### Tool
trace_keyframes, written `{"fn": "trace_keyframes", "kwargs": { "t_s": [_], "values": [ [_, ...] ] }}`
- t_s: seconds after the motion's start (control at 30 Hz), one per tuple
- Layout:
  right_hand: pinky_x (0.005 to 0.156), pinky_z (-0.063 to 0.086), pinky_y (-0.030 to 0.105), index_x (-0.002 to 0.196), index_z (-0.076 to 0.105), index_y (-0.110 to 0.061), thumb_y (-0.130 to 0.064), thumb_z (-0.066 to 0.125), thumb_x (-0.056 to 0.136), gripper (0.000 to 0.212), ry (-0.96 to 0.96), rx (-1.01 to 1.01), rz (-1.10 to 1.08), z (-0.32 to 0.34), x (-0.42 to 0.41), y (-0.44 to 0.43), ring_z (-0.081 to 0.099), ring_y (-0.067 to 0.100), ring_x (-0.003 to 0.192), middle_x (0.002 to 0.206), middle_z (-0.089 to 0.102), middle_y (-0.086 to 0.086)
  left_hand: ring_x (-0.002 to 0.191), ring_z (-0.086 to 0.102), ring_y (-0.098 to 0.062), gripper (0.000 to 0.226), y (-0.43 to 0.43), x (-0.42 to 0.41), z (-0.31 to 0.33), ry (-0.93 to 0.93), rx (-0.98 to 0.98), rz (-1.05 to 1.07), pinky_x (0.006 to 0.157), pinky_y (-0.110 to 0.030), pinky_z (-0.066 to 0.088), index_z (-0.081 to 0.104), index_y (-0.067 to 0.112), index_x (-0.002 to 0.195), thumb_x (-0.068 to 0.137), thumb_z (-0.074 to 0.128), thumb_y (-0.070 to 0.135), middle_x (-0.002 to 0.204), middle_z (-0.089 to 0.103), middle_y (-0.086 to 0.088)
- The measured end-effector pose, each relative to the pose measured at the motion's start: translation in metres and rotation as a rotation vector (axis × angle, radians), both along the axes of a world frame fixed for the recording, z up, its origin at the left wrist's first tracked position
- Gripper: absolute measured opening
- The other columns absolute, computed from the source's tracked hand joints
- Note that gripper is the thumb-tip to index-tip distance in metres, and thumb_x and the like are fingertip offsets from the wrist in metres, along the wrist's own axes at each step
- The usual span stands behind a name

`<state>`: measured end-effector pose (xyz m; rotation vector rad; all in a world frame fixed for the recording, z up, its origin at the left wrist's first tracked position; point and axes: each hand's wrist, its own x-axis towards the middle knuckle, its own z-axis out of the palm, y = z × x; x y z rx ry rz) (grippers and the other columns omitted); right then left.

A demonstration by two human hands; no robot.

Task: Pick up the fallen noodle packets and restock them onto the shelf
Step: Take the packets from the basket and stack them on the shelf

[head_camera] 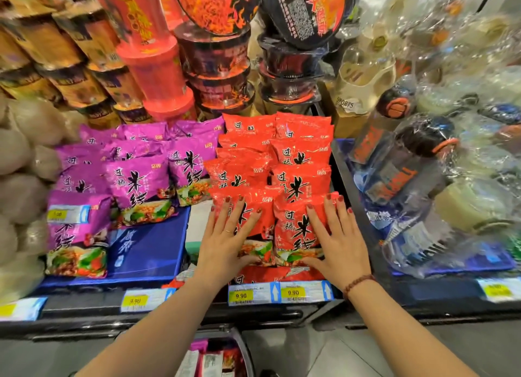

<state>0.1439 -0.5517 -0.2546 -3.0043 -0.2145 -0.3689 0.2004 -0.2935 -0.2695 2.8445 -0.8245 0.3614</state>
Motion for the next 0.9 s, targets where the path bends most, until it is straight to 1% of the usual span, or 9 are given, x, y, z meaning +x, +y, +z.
{"fn": "trace_keyframes", "kwargs": {
  "t_s": [0.1,0.17,0.3,0.37,0.47,0.53,0.63,0.77,0.9],
  "values": [
    [0.119,-0.002,0.041,0.152,0.014,-0.012,-0.063,0.082,0.052,0.131,0.018,-0.054,0.017,0.002,0.016,0.002,0.015,0.034,0.144,0.156,0.018,0.015,0.147,0.012,-0.035,0.114,-0.005,0.007,0.005,-0.010,0.040,-0.008,0.118,-0.051,0.009,0.015,0.034,0.154,0.062,0.077,0.064,0.161,0.014,-0.006],
    [0.119,0.006,0.041,0.150,0.018,-0.008,-0.063,0.084,0.050,0.132,0.039,-0.066,-0.001,0.001,0.024,0.001,0.015,0.032,0.143,0.155,0.023,0.016,0.147,0.012,-0.035,0.117,-0.006,0.011,0.006,-0.001,0.067,0.002,0.118,-0.050,0.007,0.013,0.034,0.154,0.061,0.077,0.065,0.161,0.015,-0.007],
    [0.114,0.019,0.044,0.151,0.001,-0.011,-0.063,0.081,0.053,0.138,0.114,-0.037,-0.024,-0.003,0.026,-0.004,0.009,0.028,0.146,0.157,0.010,0.013,0.150,-0.008,-0.030,0.128,-0.005,0.014,0.003,0.048,0.136,0.012,0.118,-0.049,-0.002,-0.003,0.036,0.154,0.059,0.076,0.066,0.162,0.004,-0.005],
    [0.116,0.015,0.043,0.150,-0.009,-0.012,-0.063,0.078,0.059,0.136,0.159,-0.049,-0.016,-0.004,0.025,-0.004,0.003,0.028,0.146,0.157,0.001,0.014,0.149,-0.016,-0.027,0.128,-0.006,0.013,0.003,0.083,0.155,0.026,0.118,-0.048,-0.006,-0.007,0.037,0.153,0.060,0.076,0.066,0.162,0.000,-0.006],
    [0.117,-0.004,0.039,0.146,-0.023,-0.015,-0.063,0.069,0.073,0.127,0.213,-0.064,0.010,0.001,0.021,-0.003,-0.016,0.023,0.144,0.155,-0.019,0.009,0.146,-0.025,-0.026,0.125,-0.006,0.010,0.006,0.126,0.191,0.043,0.117,-0.048,-0.013,-0.024,0.042,0.147,0.069,0.070,0.067,0.160,-0.013,-0.004],
    [0.115,-0.012,0.037,0.143,-0.026,-0.017,-0.062,0.065,0.077,0.121,0.210,-0.051,0.005,0.007,0.017,0.001,-0.020,0.022,0.144,0.156,-0.022,0.007,0.145,-0.026,-0.027,0.120,-0.007,0.008,0.012,0.128,0.224,0.042,0.117,-0.047,-0.016,-0.030,0.043,0.144,0.074,0.064,0.069,0.158,-0.023,-0.002],
    [0.117,-0.007,0.038,0.151,-0.010,-0.016,-0.061,0.071,0.072,0.122,0.162,-0.058,-0.018,0.011,0.010,0.008,-0.002,0.027,0.149,0.161,-0.002,0.012,0.146,-0.020,-0.027,0.112,-0.005,0.004,0.020,0.147,0.203,0.019,0.119,-0.048,-0.011,-0.017,0.040,0.148,0.075,0.063,0.069,0.158,-0.021,-0.001],
    [0.119,0.012,0.042,0.149,0.026,-0.010,-0.055,0.079,0.065,0.109,0.035,-0.029,0.004,0.014,-0.003,0.021,0.028,0.031,0.143,0.154,0.030,0.015,0.148,0.017,-0.034,0.089,0.004,-0.008,0.028,0.128,0.102,-0.057,0.120,-0.050,0.014,0.030,0.023,0.151,0.077,0.071,0.051,0.159,0.025,-0.009],
    [0.108,0.037,0.046,0.138,0.046,-0.006,-0.034,0.082,0.071,0.081,-0.097,0.071,0.090,0.019,-0.019,0.046,0.047,0.032,0.129,0.142,0.048,0.014,0.124,0.051,-0.039,0.057,0.025,-0.029,0.037,0.087,-0.104,-0.076,0.100,-0.052,0.047,0.057,0.007,0.130,0.077,0.073,0.020,0.134,0.056,-0.017]
  ]
}}
